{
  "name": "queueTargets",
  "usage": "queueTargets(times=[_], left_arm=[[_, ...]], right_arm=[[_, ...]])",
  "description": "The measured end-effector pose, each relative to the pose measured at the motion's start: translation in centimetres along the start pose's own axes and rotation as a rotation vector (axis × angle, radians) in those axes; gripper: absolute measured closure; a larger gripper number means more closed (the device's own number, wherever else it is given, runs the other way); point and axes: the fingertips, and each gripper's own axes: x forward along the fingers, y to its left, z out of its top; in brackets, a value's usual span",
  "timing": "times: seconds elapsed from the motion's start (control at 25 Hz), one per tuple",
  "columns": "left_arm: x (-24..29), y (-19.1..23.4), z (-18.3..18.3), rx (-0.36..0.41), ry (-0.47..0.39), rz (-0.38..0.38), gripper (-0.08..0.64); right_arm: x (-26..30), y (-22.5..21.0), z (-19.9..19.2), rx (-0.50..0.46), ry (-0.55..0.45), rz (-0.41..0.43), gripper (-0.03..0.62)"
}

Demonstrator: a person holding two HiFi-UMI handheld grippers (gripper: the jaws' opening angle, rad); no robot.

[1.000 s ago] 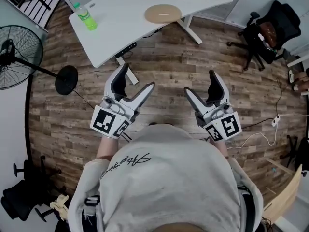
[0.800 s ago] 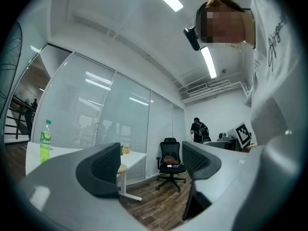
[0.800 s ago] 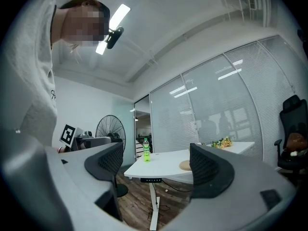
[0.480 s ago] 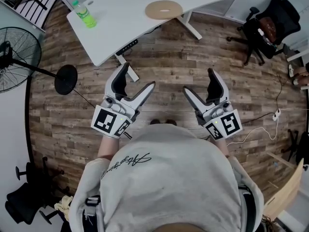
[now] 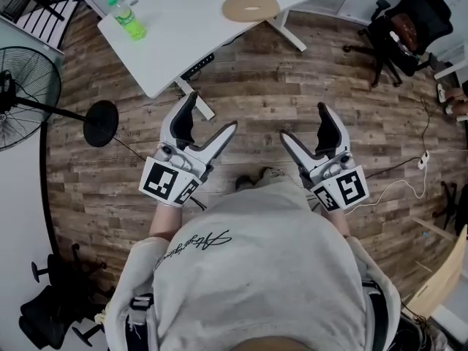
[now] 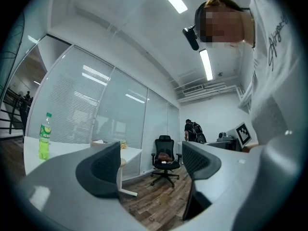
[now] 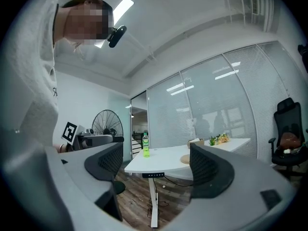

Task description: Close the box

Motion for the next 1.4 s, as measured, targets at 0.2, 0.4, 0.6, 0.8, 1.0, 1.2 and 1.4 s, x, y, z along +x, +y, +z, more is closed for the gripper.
queueTargets(times=[0.2, 0.4, 0.6, 0.8, 1.0, 1.2, 1.4], left_arm=[[-0.4, 0.4, -1.3, -0.02, 0.029, -0.005, 0.175], [1.2, 0.9, -1.4, -0.022, 0.021, -0.004, 0.175], [3.3, 2.3, -1.3, 0.0, 0.023, 0.003, 0.175], [6.9, 4.3, -0.9, 0.019, 0.018, 0.007, 0.175], [10.6, 6.4, -0.7, 0.038, 0.018, 0.019, 0.175], [14.0, 8.3, -0.7, 0.04, 0.013, 0.036, 0.175], [16.7, 10.2, -1.1, 0.031, 0.025, 0.058, 0.175]], right_arm=[[-0.1, 0.4, -0.8, 0.021, 0.022, -0.008, 0.173], [0.6, -0.9, -1.1, 0.028, 0.023, 0.0, 0.173], [2.7, -2.9, -1.0, 0.033, 0.014, 0.018, 0.175], [5.8, -6.0, -0.2, 0.025, -0.002, 0.045, 0.175], [9.0, -9.6, 0.3, 0.018, -0.013, 0.064, 0.175], [11.2, -12.9, 0.8, 0.014, -0.013, 0.073, 0.175], [13.3, -15.8, 0.7, 0.029, -0.003, 0.087, 0.175]])
